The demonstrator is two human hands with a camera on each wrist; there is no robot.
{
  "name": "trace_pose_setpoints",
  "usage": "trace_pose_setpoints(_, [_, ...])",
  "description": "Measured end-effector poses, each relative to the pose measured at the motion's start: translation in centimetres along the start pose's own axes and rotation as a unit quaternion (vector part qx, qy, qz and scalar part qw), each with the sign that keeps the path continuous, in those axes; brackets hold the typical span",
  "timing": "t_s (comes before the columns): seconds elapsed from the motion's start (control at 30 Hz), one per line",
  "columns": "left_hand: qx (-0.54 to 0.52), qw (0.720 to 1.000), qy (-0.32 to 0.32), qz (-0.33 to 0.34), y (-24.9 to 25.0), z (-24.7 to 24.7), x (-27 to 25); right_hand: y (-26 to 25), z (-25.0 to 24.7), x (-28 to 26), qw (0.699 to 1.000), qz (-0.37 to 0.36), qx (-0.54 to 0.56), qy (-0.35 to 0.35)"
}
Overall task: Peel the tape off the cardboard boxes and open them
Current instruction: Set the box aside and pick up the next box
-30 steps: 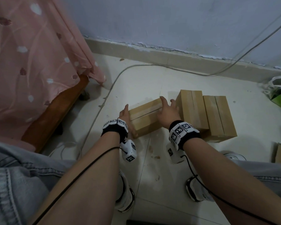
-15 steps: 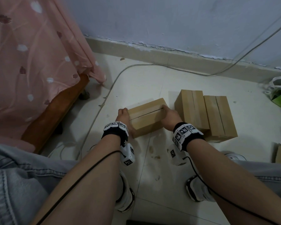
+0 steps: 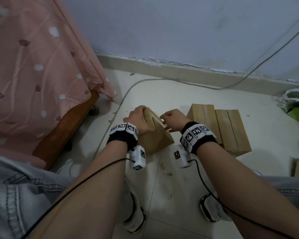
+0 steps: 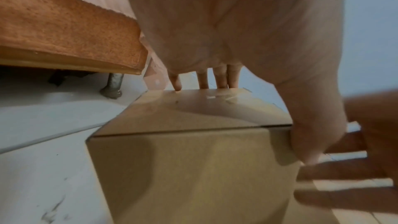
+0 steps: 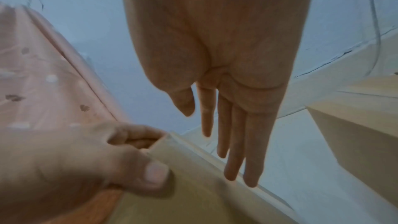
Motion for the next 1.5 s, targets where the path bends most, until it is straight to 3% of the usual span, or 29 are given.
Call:
trace_pose_setpoints(0.07, [0.027,1.0,0.014,-0.006,-0.1,0.5,0.0,-0.5,-0.2,0.0,0.998,-0.008,0.06,-0.001])
trace_pose_setpoints(0.23, [0.047,0.999,0.007,0.016,1.3,2.3,0.2,1.1,0.7,0.7,0.997,-0.027,-0.078,-0.003])
trace_pose_setpoints(0.33, [0.118,0.992,-0.028,0.044,1.0,3.2,0.7,2.5,0.6,1.1,0.999,-0.029,-0.045,0.001])
trace_pose_setpoints(0.4, [0.138,0.989,-0.045,0.017,-0.2,3.3,1.0,3.0,0.0,1.5,0.998,-0.023,-0.052,0.003])
trace_pose_setpoints(0.53, [0.096,0.994,-0.051,0.016,-1.2,3.4,1.3,3.6,-1.0,1.9,0.996,-0.02,-0.081,0.019])
trace_pose_setpoints(0.83, [0.039,0.998,-0.054,0.021,-1.5,3.6,1.8,3.2,0.9,2.2,0.98,-0.034,-0.129,0.145])
trace_pose_setpoints(1.0, [0.015,0.998,-0.056,0.019,-1.8,3.9,2.0,2.9,0.9,2.4,0.975,-0.033,-0.147,0.161])
trace_pose_setpoints(1.1, [0.014,0.998,-0.06,0.015,-1.9,4.0,2.0,2.3,0.6,2.1,0.962,-0.072,-0.177,0.193])
trace_pose_setpoints(1.27, [0.009,0.998,-0.061,0.009,-1.8,4.0,2.0,1.5,1.9,1.9,0.959,-0.092,-0.227,0.144])
trace_pose_setpoints(1.5, [0.004,0.998,-0.061,0.011,-1.8,4.1,1.9,0.9,2.5,1.8,0.945,-0.1,-0.264,0.165])
Point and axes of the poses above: each hand's wrist, its own x-axis towards the middle knuckle, its own z-axis out of the palm, y = z × x, the point moved 4 cm from there along x, towards the middle knuckle
